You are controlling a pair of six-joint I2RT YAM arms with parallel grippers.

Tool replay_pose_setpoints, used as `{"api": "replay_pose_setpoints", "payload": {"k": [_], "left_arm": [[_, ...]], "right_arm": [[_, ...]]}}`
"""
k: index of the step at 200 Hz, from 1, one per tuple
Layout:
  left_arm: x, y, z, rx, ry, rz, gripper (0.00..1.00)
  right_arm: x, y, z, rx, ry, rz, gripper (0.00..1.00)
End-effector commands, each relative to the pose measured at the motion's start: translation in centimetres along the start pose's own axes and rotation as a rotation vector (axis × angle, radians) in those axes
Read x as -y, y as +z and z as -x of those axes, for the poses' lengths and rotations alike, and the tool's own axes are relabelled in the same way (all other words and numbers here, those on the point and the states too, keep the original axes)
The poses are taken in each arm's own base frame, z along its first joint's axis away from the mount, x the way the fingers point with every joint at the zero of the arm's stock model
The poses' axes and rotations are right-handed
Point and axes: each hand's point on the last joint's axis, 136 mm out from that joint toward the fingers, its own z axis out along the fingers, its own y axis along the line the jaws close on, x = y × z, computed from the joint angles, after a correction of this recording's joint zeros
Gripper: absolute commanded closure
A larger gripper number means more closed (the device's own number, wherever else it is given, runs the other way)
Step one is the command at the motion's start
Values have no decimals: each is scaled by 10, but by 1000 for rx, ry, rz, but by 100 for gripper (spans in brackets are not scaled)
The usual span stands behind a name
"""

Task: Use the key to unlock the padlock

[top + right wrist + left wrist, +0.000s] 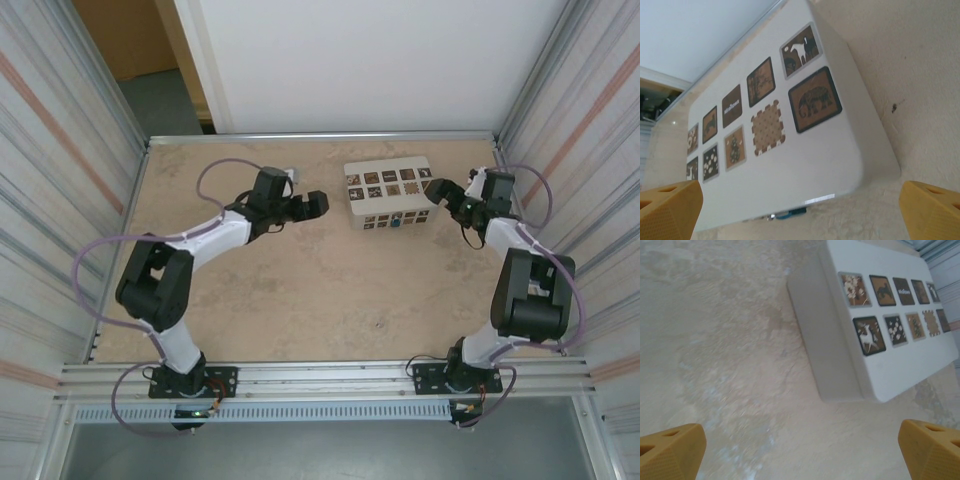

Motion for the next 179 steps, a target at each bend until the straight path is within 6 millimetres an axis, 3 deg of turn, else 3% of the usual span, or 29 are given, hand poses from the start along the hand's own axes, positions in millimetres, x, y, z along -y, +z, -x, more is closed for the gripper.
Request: {"api": "replay_pose_setpoints", "payload": {"k": [1, 67, 92, 106, 179], "left_arm": [[28, 14, 18, 16, -12, -101, 1], [48, 68, 19, -49, -49, -196, 1], [59, 77, 19, -55, -44, -218, 1], [56, 94, 7, -89, -47, -215, 1], [83, 110, 0, -129, -24, -290, 1]], "right_arm": [[-7, 11, 15, -2, 1, 58, 1], [1, 44, 19, -58, 34, 82, 1], [0, 52, 16, -83, 21, 98, 1], [-3, 56, 13, -103, 9, 110, 1], [-15, 63, -4, -168, -60, 127, 1]]}}
